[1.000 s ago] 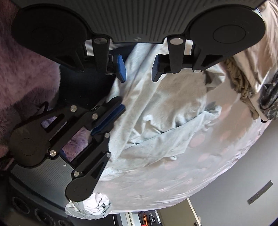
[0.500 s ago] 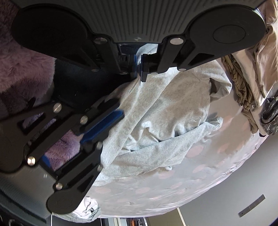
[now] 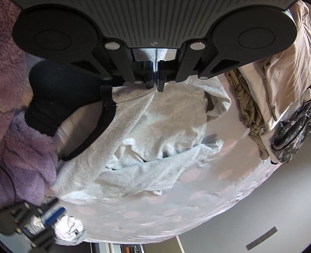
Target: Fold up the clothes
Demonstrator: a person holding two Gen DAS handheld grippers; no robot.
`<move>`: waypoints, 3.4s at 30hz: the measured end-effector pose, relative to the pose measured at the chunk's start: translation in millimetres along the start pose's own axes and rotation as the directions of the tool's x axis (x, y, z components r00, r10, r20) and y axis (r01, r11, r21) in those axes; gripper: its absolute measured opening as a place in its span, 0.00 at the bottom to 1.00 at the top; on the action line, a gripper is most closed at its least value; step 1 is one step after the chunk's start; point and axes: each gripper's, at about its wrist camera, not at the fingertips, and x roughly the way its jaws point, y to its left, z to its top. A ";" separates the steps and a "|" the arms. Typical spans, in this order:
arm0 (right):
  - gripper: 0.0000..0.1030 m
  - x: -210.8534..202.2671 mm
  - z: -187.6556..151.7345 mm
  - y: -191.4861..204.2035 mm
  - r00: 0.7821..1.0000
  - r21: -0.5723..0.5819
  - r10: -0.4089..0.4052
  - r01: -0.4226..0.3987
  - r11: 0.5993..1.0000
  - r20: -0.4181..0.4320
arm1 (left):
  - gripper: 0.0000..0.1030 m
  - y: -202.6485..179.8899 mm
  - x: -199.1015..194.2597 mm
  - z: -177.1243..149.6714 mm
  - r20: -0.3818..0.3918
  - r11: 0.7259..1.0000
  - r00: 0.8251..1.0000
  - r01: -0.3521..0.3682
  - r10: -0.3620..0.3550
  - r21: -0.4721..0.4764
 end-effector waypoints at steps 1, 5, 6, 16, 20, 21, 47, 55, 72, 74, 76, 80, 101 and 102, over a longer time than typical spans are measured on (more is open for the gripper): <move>0.19 3.5 -3.0 4.2 1.000 -0.023 0.017 -0.017 1.000 -0.019 | 0.02 3.7 1.1 2.3 0.003 1.000 1.000 -0.007 0.007 -0.012; 0.19 22.7 -10.6 14.1 0.993 -0.050 0.086 -0.090 0.995 -0.077 | 0.02 14.3 9.4 12.5 0.008 0.999 0.999 -0.031 0.031 -0.030; 0.19 29.0 -10.3 14.0 0.991 -0.038 0.103 -0.107 0.994 -0.089 | 0.02 16.6 12.2 15.0 0.007 0.999 0.999 -0.037 0.037 -0.033; 0.19 94.5 -7.2 -25.6 0.978 0.152 0.128 -0.104 0.983 -0.163 | 0.02 40.6 44.1 36.6 -0.016 0.993 0.996 -0.086 0.085 -0.081; 0.18 106.1 -7.9 -43.2 0.977 0.202 0.134 -0.099 0.974 -0.164 | 0.02 49.7 60.7 39.7 -0.046 0.992 0.996 -0.084 0.080 -0.097; 0.18 104.6 -7.4 -47.1 0.978 0.207 0.134 -0.100 0.973 -0.158 | 0.02 50.8 63.5 40.0 -0.051 0.991 0.996 -0.083 0.078 -0.101; 0.20 96.7 -17.4 -17.0 0.944 -0.239 0.234 -0.289 0.927 -0.232 | 0.02 55.8 70.8 33.5 -0.048 0.992 0.998 -0.040 0.034 -0.121; 0.09 110.1 -27.9 -34.1 0.928 -0.127 0.270 -0.309 0.942 -0.255 | 0.02 56.4 72.1 32.4 -0.052 0.991 0.998 -0.035 0.029 -0.126; 0.04 -2.7 -23.0 -109.4 0.993 0.132 -0.088 0.078 0.988 0.072 | 0.02 33.0 49.7 45.4 -0.030 0.998 0.999 -0.046 0.045 -0.048; 0.04 6.1 -29.7 -117.8 0.994 0.175 -0.106 0.098 0.980 0.036 | 0.02 27.3 57.9 47.7 -0.045 0.999 0.999 -0.032 0.030 -0.039; 0.04 24.6 -35.4 -122.4 0.996 0.210 -0.093 0.092 0.973 -0.004 | 0.02 22.6 66.3 49.9 -0.061 0.999 0.998 -0.025 0.023 -0.030; 0.04 60.4 -44.6 -118.4 0.997 0.243 -0.063 0.071 0.967 -0.041 | 0.02 22.4 81.7 52.6 -0.094 0.999 0.995 -0.042 0.040 -0.028; 0.31 59.4 1.8 -44.6 0.990 -0.649 0.063 -0.129 0.750 -0.123 | 0.02 28.7 77.1 62.9 -0.086 0.999 0.995 -0.044 0.044 0.007; 0.32 61.9 2.5 -42.7 0.989 -0.683 0.057 -0.136 0.718 -0.137 | 0.02 28.8 76.4 62.8 -0.083 0.999 0.996 -0.042 0.043 0.006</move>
